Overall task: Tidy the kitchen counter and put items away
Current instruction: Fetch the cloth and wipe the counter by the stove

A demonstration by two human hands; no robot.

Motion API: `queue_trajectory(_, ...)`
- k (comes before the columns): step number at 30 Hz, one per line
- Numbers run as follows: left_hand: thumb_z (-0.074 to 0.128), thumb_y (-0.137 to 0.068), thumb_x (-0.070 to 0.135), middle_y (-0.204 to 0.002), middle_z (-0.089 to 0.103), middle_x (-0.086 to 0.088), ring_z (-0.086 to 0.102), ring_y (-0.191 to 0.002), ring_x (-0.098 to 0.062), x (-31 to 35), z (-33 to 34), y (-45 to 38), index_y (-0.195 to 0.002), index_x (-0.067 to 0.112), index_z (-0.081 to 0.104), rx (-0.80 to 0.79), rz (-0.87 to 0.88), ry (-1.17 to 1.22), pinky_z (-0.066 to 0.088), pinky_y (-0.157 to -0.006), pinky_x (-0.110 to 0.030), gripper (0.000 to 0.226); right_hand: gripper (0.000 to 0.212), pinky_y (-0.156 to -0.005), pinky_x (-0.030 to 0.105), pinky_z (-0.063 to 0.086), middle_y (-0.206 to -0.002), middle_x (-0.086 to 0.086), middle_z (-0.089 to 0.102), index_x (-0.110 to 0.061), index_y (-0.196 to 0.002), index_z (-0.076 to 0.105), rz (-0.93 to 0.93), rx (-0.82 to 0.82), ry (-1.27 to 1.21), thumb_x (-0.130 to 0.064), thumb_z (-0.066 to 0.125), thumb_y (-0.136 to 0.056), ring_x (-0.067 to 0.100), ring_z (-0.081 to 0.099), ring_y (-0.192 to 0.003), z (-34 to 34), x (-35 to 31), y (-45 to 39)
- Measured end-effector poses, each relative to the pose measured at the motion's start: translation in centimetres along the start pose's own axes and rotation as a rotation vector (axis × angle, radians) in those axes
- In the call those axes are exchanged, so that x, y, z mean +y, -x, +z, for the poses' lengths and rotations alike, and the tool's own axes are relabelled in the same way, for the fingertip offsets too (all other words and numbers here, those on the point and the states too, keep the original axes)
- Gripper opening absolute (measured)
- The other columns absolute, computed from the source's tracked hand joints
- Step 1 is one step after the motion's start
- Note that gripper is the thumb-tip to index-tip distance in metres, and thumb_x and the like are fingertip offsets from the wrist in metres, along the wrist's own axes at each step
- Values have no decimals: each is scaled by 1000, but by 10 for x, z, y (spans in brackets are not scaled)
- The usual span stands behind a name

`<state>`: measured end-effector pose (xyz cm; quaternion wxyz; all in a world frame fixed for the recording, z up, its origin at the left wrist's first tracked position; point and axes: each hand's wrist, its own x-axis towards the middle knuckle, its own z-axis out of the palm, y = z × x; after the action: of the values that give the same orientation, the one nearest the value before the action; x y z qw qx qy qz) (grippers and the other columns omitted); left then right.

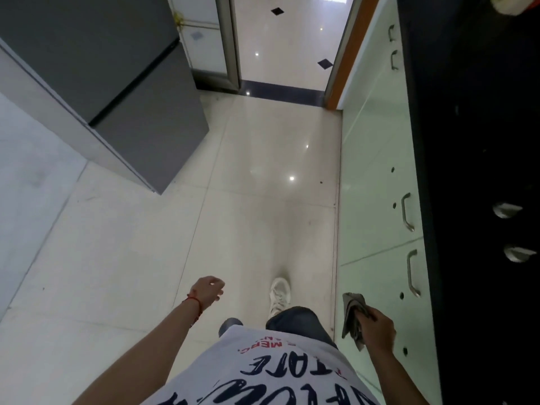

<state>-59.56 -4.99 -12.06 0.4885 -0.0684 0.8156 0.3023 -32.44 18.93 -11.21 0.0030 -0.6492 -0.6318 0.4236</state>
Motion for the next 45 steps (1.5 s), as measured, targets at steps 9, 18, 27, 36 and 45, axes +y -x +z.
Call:
queue_trajectory(9,47,-92,14,-85,59,-14,51,-62,-17,104,-47,-65,-110,-4,57,74,-87,91,36,-56,-24,27,21,-67,25,40,-76,8,64,-3,-97,71,-103,-79,-74,-16,64,-83,23,57,-74,16,-175,-119)
queue_trajectory(18,46,-93,14,-93,58,-18,50,-69,-23,229,-122,-179,-98,2,55,72,-168,72,34,-59,-25,16,16,-71,32,45,-73,10,63,-7,-92,71,5,-32,-185,-19,65,-83,25,56,-73,59,-319,-221)
queue_trajectory(27,46,-93,19,-96,60,-14,55,-84,-26,448,-164,-278,-112,0,57,-11,27,-104,37,-58,-24,29,16,-58,22,42,-77,8,67,-13,-95,72,50,19,-227,-19,63,-83,23,60,-76,69,-418,-292)
queue_trajectory(36,47,-93,20,-94,62,-12,56,-81,-24,616,-132,-359,-111,1,58,-63,119,-217,39,-60,-24,29,9,-55,23,38,-68,8,65,-15,-76,68,179,61,-230,-18,62,-83,26,56,-68,48,-471,-404)
queue_trajectory(45,46,-93,14,-92,61,-16,55,-78,-24,742,-99,-397,-110,-5,59,-92,168,-384,39,-54,-21,28,14,-59,24,40,-81,8,69,-15,-90,71,144,110,-333,-18,60,-83,23,60,-76,7,-577,-507)
